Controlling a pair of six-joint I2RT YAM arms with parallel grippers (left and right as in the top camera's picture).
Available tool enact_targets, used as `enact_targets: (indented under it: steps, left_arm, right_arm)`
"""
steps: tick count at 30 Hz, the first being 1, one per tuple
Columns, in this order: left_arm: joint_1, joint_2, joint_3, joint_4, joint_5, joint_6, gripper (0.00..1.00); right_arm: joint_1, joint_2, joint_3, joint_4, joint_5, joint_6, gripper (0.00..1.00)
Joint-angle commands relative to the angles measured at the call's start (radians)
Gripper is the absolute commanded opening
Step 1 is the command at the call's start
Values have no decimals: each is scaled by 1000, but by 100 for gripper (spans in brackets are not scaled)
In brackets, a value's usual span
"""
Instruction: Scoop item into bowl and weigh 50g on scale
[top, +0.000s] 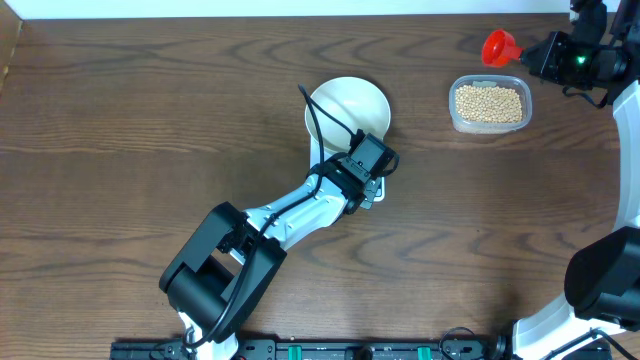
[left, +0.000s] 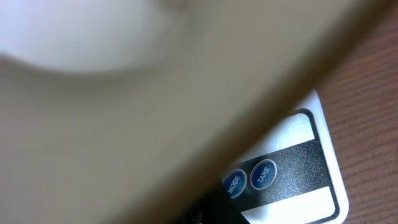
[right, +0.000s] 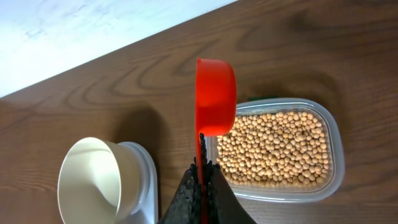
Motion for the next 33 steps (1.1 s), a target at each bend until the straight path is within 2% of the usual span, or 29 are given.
enact_targets:
  steps: [1, 12, 23, 33]
  left_arm:
    - [7, 142, -99, -85, 3, -32, 7]
    - [-26, 142, -99, -102, -32, -59, 7]
    - [-26, 142, -99, 8, -49, -54, 7]
    - [-26, 142, -99, 9, -29, -27, 7]
  right_arm:
    - [-7, -14, 18, -4, 1, -15, 1]
    - [-7, -13, 18, -4, 1, -15, 1]
    - [-7, -14, 18, -4, 1, -15, 1]
    - [-7, -14, 18, -5, 1, -15, 1]
